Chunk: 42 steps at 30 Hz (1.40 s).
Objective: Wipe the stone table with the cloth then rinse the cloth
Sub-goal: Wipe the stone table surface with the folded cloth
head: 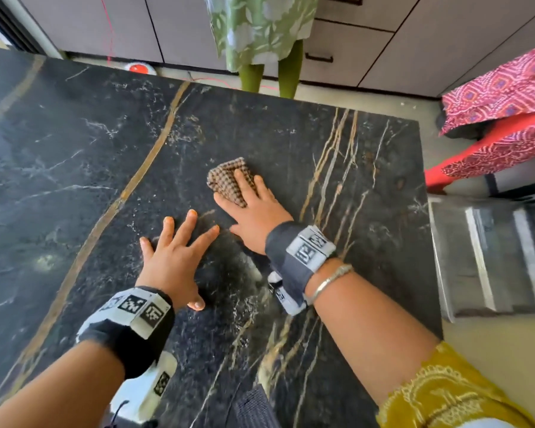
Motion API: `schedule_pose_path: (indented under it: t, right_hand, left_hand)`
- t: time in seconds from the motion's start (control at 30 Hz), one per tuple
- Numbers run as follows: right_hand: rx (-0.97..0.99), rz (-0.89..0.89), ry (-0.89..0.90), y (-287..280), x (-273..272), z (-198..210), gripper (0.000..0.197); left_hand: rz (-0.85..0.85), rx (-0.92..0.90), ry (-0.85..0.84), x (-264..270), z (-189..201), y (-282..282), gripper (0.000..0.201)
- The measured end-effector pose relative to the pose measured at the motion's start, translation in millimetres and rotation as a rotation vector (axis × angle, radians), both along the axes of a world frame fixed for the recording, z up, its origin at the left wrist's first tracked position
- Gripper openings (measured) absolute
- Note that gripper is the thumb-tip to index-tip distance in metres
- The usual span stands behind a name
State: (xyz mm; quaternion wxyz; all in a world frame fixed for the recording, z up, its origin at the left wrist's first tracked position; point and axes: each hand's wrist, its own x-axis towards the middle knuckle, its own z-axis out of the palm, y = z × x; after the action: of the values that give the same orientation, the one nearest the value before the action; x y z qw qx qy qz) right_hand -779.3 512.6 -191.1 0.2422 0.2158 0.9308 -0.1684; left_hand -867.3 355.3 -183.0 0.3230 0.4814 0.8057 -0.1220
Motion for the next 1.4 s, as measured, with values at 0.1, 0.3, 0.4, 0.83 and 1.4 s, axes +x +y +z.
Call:
schedule_pose_path:
  t: [0.1,0.3,0.4,0.83,1.4]
  right_hand:
    - [-0.047,-0.123,-0.049,-21,56,4,0.064]
    - [-0.134,-0.089,-0.037,-128,154,8,0.069]
    - [-0.147,-0.079,0.016,-175,204,8,0.068]
    - [0.173,-0.609,-0.056,-157,393,1,0.066]
    - [0.078,-0.416,0.099,-152,290,-5,0.065]
  left_hand:
    - [0.061,0.054,0.027,5,1,-10,0.124]
    - [0.085,0.172,0.146,26,6,-32,0.100]
    - [-0.054,0.350,0.190,58,0,-47,0.076]
    - [-0.437,0.251,0.079,198,-4,-100,0.062]
    - [-0.444,-0.267,0.189,222,13,-82,0.117]
